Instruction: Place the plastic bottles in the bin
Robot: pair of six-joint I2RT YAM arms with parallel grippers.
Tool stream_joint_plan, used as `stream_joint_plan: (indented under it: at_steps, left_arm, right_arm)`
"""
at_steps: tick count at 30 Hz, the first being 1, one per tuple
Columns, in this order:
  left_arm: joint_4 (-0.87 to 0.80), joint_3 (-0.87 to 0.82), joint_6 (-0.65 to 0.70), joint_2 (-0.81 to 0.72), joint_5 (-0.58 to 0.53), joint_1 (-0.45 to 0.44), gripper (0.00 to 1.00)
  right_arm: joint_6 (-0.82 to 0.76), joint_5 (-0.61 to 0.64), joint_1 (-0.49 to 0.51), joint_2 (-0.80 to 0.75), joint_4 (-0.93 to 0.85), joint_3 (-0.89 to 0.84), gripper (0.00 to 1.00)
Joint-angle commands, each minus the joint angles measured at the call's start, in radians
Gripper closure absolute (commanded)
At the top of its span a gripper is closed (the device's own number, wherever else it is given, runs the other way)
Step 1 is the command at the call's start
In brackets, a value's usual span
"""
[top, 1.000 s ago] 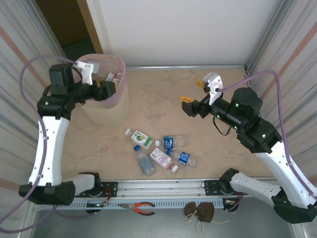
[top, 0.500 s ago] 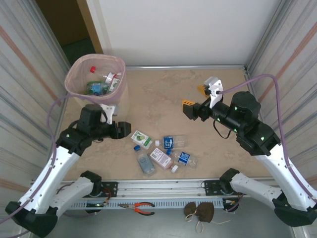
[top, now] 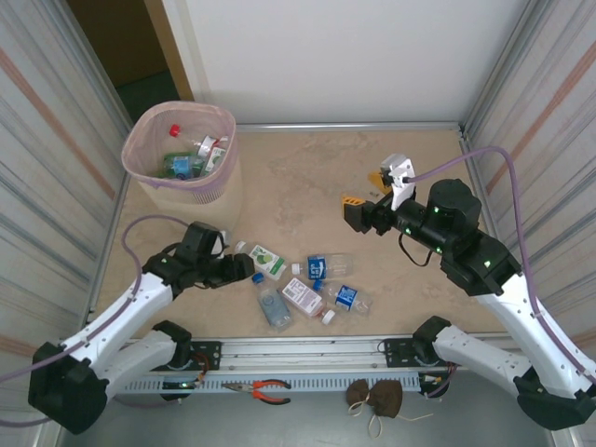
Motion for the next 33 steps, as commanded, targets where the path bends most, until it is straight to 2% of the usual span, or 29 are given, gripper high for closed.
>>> stream_joint_plan:
  at_steps: [1, 15, 33]
  left_arm:
    - [0.062, -0.012, -0.087, 0.05, -0.013, -0.016, 0.36]
    - [0.177, -0.024, -0.219, 0.225, -0.023, -0.05, 0.48]
    - [0.292, -0.039, -0.261, 0.366, 0.003, -0.05, 0.53]
  right_arm:
    - [0.029, 0.01, -0.01, -0.006, 0.026, -0.011, 0.21]
    - [0.026, 0.013, -0.031, -0.015, 0.013, -0.029, 0.22]
    - [0.029, -0.001, -0.056, -0.023, 0.012, -0.046, 0.22]
